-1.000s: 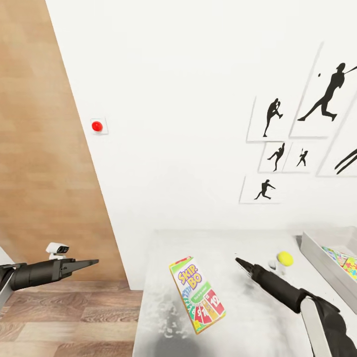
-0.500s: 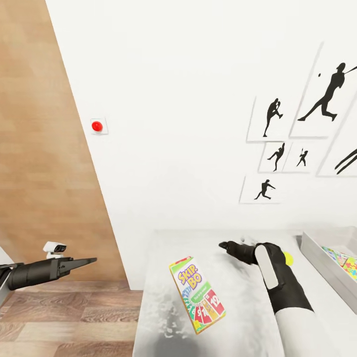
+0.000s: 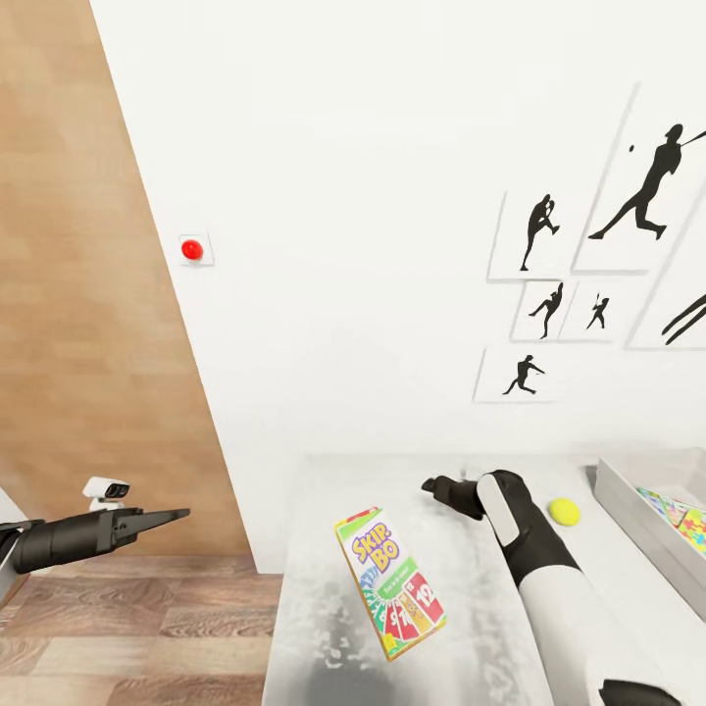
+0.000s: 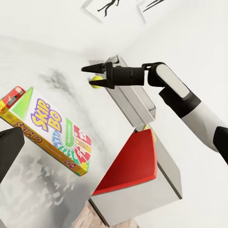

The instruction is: Put all the toys in the child's room - the three board games (two on the bed and one on the table), the two jigsaw puzzles on the table, and the tennis ball on the table - inside the toy box on the table in the child's room.

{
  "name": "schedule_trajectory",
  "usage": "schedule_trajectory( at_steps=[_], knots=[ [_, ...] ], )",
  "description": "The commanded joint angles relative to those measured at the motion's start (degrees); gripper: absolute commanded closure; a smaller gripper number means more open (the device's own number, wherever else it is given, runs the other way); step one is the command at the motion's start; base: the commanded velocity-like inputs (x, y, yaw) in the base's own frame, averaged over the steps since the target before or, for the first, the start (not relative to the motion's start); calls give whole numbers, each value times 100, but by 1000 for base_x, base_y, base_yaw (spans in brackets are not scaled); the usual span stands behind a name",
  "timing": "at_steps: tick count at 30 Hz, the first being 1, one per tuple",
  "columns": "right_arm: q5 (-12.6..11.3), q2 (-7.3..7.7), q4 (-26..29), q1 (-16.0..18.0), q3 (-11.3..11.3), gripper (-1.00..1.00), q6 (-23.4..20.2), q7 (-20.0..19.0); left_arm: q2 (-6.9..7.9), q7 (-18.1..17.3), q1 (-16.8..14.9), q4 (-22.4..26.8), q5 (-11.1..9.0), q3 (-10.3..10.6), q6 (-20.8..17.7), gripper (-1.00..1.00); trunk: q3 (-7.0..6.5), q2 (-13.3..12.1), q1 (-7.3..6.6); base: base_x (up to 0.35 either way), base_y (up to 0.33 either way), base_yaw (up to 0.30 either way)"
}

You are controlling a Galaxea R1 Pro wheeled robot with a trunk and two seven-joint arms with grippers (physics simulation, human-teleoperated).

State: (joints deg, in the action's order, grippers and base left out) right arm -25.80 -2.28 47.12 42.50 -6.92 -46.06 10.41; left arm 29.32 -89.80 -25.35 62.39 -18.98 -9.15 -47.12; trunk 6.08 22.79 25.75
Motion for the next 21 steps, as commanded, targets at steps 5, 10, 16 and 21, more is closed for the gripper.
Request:
schedule_trajectory(
  at_steps=[5,10,16,21],
  knots=[
    [-42,-8,-4,18,22,-100,-11,74,3,-20,-3,1,-1,1,-61,-100,13,13,4,0,0,0],
    [-31,-20,19,20,34,-100,-30,80,3,-20,-3,1,-1,1,-61,-100,13,13,4,0,0,0],
    [-31,-23,22,21,101,-100,-77,83,3,-20,-3,1,-1,1,-61,-100,19,13,4,0,0,0],
    [-36,-19,2,22,349,-100,-104,78,3,-20,-4,1,2,1,-61,-100,49,13,4,0,0,0]
  ],
)
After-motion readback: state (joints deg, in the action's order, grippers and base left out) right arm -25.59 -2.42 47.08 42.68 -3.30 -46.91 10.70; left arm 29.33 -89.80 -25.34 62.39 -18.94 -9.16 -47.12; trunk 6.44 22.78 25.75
